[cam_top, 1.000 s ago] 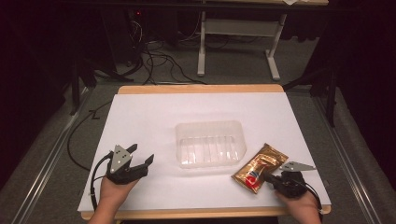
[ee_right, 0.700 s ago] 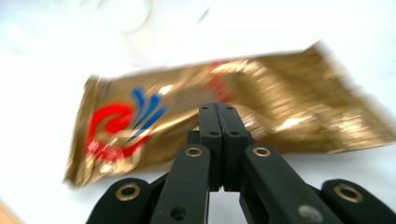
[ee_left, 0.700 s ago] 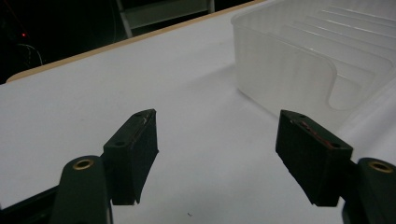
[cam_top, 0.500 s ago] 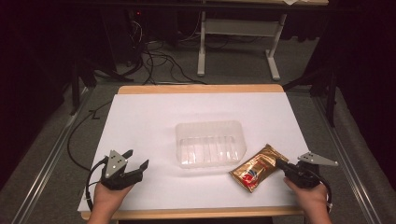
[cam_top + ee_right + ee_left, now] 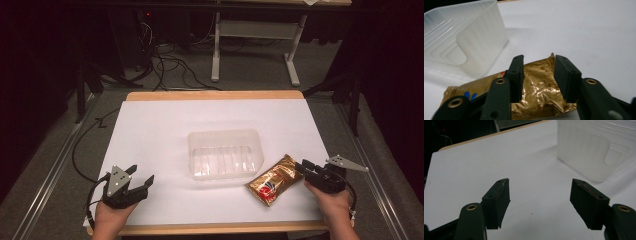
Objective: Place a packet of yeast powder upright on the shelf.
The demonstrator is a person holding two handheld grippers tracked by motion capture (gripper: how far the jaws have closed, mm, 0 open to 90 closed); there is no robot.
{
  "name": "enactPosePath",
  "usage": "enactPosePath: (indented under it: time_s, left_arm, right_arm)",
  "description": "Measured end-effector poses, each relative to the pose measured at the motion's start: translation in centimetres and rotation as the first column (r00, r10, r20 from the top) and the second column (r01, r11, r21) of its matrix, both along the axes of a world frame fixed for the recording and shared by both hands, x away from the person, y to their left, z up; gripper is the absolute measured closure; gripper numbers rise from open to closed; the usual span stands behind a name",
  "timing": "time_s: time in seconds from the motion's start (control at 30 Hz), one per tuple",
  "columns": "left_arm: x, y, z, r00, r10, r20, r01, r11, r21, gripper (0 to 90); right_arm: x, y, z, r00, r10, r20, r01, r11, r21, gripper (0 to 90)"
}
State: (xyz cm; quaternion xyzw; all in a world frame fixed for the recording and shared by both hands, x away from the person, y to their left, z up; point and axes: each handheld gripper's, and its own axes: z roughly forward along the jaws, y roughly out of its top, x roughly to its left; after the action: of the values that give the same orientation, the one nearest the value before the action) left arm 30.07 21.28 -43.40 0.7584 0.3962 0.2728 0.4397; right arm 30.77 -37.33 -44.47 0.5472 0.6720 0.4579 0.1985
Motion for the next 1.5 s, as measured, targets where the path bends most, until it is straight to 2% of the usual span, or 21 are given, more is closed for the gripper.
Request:
enactPosePath:
  time_s: [0.13,0.23,0.3,0.5,0.67,0.7,0.73,0.77,0.8,0.97,1.1,1.2,1.4,1.5]
  left_arm:
    - [-0.5,0.0,0.0,1.0,-0.004,0.005,0.003,0.9999,0.012,33.0]
    - [-0.6,0.1,0.0,1.0,-0.005,0.002,0.005,1.0,0.007,33.0]
    - [-0.5,0.0,0.0,0.9999,-0.01,-0.003,0.01,1.0,0.002,33.1]
    - [-0.3,0.0,-0.1,0.9998,-0.017,-0.008,0.017,0.9998,0.012,33.1]
    - [-0.4,-0.1,-0.1,0.9998,-0.019,-0.009,0.019,0.9997,0.013,33.1]
    - [-0.4,-0.1,-0.1,0.9998,-0.019,-0.01,0.019,0.9997,0.014,33.1]
    - [-0.4,-0.1,-0.1,0.9998,-0.019,-0.011,0.019,0.9997,0.015,33.1]
    - [-0.4,-0.1,-0.1,0.9997,-0.02,-0.013,0.021,0.9997,0.016,33.1]
    - [-0.4,-0.1,-0.1,0.9997,-0.021,-0.013,0.022,0.9996,0.018,33.1]
    - [-0.3,-0.2,-0.3,0.9994,-0.027,-0.02,0.027,0.9994,0.021,33.0]
    - [-0.3,-0.3,-0.3,0.9993,-0.031,-0.023,0.031,0.9992,0.026,33.0]
    - [-0.3,-0.2,-0.3,0.9993,-0.031,-0.022,0.031,0.9992,0.023,33.0]
    - [-0.4,-0.1,-0.1,0.9993,-0.033,-0.02,0.033,0.9993,0.018,32.9]
    - [-0.4,0.0,-0.1,0.9994,-0.031,-0.017,0.031,0.9994,0.014,32.9]
  right_arm:
    - [0.3,-0.7,-0.1,0.9987,-0.05,-0.001,0.05,0.9987,0.01,46.6]
    - [0.5,-1.4,-0.3,0.9969,-0.078,-0.001,0.078,0.9967,0.022,44.4]
    - [0.6,-1.9,-0.6,0.9955,-0.093,-0.017,0.094,0.9949,0.036,41.5]
    - [0.6,-2.5,-1.0,0.9944,-0.101,-0.03,0.103,0.9922,0.07,40.0]
    - [0.7,-3.3,-1.6,0.9912,-0.116,-0.063,0.124,0.9836,0.131,37.8]
    - [0.7,-3.5,-1.9,0.9901,-0.114,-0.081,0.126,0.9797,0.156,36.3]
    - [0.7,-3.5,-1.9,0.9901,-0.114,-0.081,0.126,0.9797,0.156,36.3]
    - [0.8,-3.6,-2.3,0.9881,-0.111,-0.106,0.129,0.9745,0.184,35.4]
    - [0.8,-3.6,-2.3,0.9881,-0.111,-0.106,0.129,0.9745,0.184,35.4]
    - [1.0,-3.7,-3.2,0.9813,-0.098,-0.166,0.135,0.9631,0.233,32.3]
    - [0.9,-3.9,-3.5,0.9769,-0.096,-0.191,0.149,0.9447,0.292,31.1]
    - [1.0,-4.0,-3.6,0.9702,-0.083,-0.228,0.161,0.923,0.35,30.8]
    - [1.1,-3.9,-4.0,0.9615,-0.055,-0.269,0.161,0.9072,0.389,32.3]
    - [1.2,-3.7,-4.1,0.9619,-0.037,-0.271,0.148,0.903,0.403,33.7]
